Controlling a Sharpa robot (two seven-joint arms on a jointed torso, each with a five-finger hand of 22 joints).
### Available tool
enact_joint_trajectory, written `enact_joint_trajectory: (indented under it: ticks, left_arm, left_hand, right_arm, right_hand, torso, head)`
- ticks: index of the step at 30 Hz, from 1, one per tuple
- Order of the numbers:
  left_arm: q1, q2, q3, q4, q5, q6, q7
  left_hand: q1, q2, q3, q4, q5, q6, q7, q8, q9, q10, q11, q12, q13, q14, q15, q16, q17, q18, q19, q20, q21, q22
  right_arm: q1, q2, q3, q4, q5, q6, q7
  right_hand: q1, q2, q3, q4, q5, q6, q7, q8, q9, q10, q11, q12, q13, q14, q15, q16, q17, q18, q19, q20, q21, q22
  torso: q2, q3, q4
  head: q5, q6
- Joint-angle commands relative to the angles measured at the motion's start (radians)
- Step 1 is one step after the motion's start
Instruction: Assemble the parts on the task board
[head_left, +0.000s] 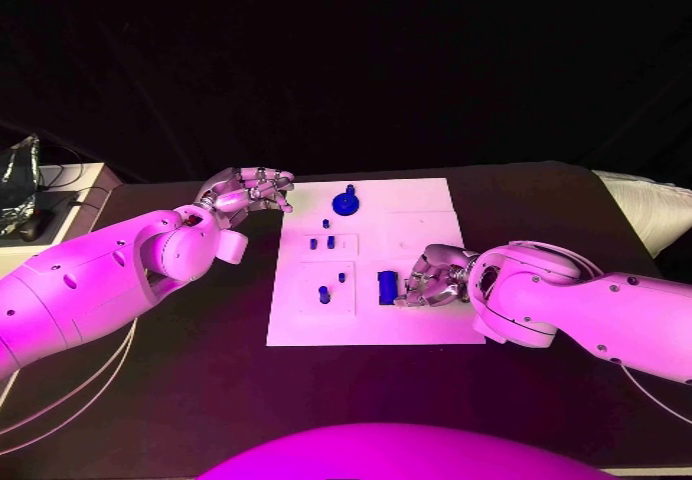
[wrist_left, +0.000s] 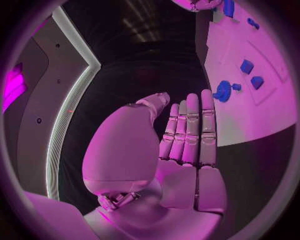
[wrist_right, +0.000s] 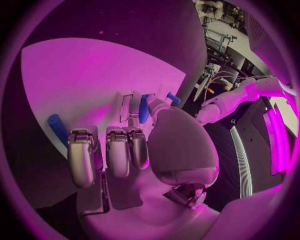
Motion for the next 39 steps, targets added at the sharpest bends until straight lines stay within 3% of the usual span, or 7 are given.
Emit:
enact_joint_trajectory:
  ticks: [1,8,13,18,24,30,39]
  left_arm:
    - [0.0,0.001,0.001,0.002,0.006,0.019,0.003]
    - [0.0,0.001,0.001,0.001,0.006,0.02,0.002]
    - [0.0,0.0,0.001,0.001,0.006,0.02,0.002]
    - [0.0,0.0,0.001,0.002,0.006,0.02,0.003]
    - [0.0,-0.002,0.001,0.002,0.006,0.023,0.007]
    - [0.0,-0.002,0.001,0.003,0.006,0.028,0.013]
    - [-0.003,-0.001,0.001,0.008,0.006,0.052,0.036]
  left_hand:
    - [0.002,0.008,0.0,0.007,0.002,-0.004,0.0,0.007,-0.001,-0.008,-0.002,0.0,-0.001,0.003,0.005,-0.003,0.001,0.012,0.007,-0.001,-0.006,-0.002]
    - [0.003,0.008,0.0,0.007,0.002,-0.004,0.0,0.007,-0.001,-0.008,-0.002,0.0,-0.001,0.003,0.005,-0.003,0.002,0.013,0.007,-0.001,-0.007,-0.002]
    - [0.003,0.008,0.0,0.007,0.002,-0.004,0.0,0.007,-0.001,-0.008,-0.002,0.0,-0.001,0.003,0.005,-0.003,0.002,0.013,0.007,-0.001,-0.007,-0.002]
    - [0.003,0.008,0.0,0.007,0.002,-0.004,0.0,0.007,-0.001,-0.008,-0.002,0.0,-0.001,0.003,0.005,-0.003,0.002,0.013,0.007,-0.001,-0.007,-0.002]
    - [0.006,0.006,-0.001,0.006,0.001,-0.004,0.0,0.007,-0.002,-0.008,-0.002,0.0,-0.002,0.002,0.005,-0.004,0.002,0.013,0.008,-0.001,-0.009,-0.003]
    - [0.006,0.005,-0.001,0.006,0.001,-0.005,0.0,0.007,-0.002,-0.008,-0.002,0.001,-0.002,0.002,0.005,-0.004,0.002,0.013,0.009,-0.001,-0.009,-0.004]
    - [-0.003,-0.007,-0.015,0.017,-0.002,-0.013,-0.002,0.006,-0.005,0.008,-0.005,0.011,0.0,0.0,0.005,-0.006,0.006,0.012,0.011,0.001,-0.023,-0.014]
  right_arm:
    - [-0.001,0.002,0.0,-0.005,-0.039,0.038,-0.005]
    - [-0.002,0.003,0.0,-0.005,-0.034,0.06,-0.002]
    - [-0.003,0.001,-0.001,0.002,-0.028,0.066,0.001]
    - [-0.003,-0.024,0.0,0.015,-0.022,0.02,0.008]
    - [0.024,-0.099,0.002,0.038,0.088,-0.047,0.12]
    - [0.065,-0.174,0.003,0.049,0.148,-0.031,0.157]
    - [0.09,-0.233,0.003,0.004,0.091,0.055,0.074]
  right_hand:
    - [0.022,-0.001,0.013,-0.004,0.0,0.001,-0.007,0.006,-0.003,0.103,-0.009,0.002,0.263,0.104,-0.01,0.004,0.263,-0.012,0.102,-0.006,0.002,0.261]
    - [0.026,-0.028,0.009,-0.001,-0.011,0.004,-0.005,0.007,-0.008,0.103,-0.008,0.002,0.263,0.104,-0.009,0.004,0.263,-0.012,0.102,-0.006,0.003,0.261]
    - [0.024,-0.047,-0.017,0.019,-0.043,0.007,-0.003,0.008,-0.014,0.103,-0.006,0.002,0.263,0.104,-0.008,0.004,0.263,-0.012,0.102,-0.005,0.002,0.26]
    - [0.024,-0.044,-0.024,0.028,-0.039,-0.001,0.0,0.003,-0.018,0.103,-0.004,0.002,0.263,0.104,-0.007,0.004,0.263,-0.012,0.102,-0.004,0.001,0.26]
    - [0.047,-0.03,-0.04,0.03,-0.019,-0.062,0.031,-0.047,-0.04,0.103,0.022,0.002,0.263,0.104,0.014,0.004,0.263,-0.01,0.1,0.01,-0.007,0.258]
    - [0.064,-0.006,-0.026,0.026,-0.012,-0.075,0.042,-0.078,-0.055,0.103,0.033,0.002,0.263,0.104,0.024,0.004,0.263,-0.012,0.102,0.02,0.001,0.26]
    - [0.045,-0.008,-0.032,0.033,-0.022,-0.054,0.044,-0.092,-0.068,0.103,0.035,0.002,0.263,0.104,0.027,0.004,0.263,-0.013,0.103,0.025,0.007,0.262]
  torso:
    - [-0.001,0.0011,-0.0003]
    - [0.0,0.0007,0.0004]
    - [0.0,0.0006,0.0002]
    - [0.0,0.0009,0.0003]
    - [0.0,0.0005,-0.0008]
    - [-0.001,0.0015,-0.0037]
    - [-0.002,0.0014,-0.0049]
  head:
    - [0.0,0.0]
    - [0.0,0.003]
    - [-0.001,0.003]
    - [-0.002,0.004]
    - [-0.005,0.006]
    - [-0.013,0.012]
    - [-0.035,0.02]
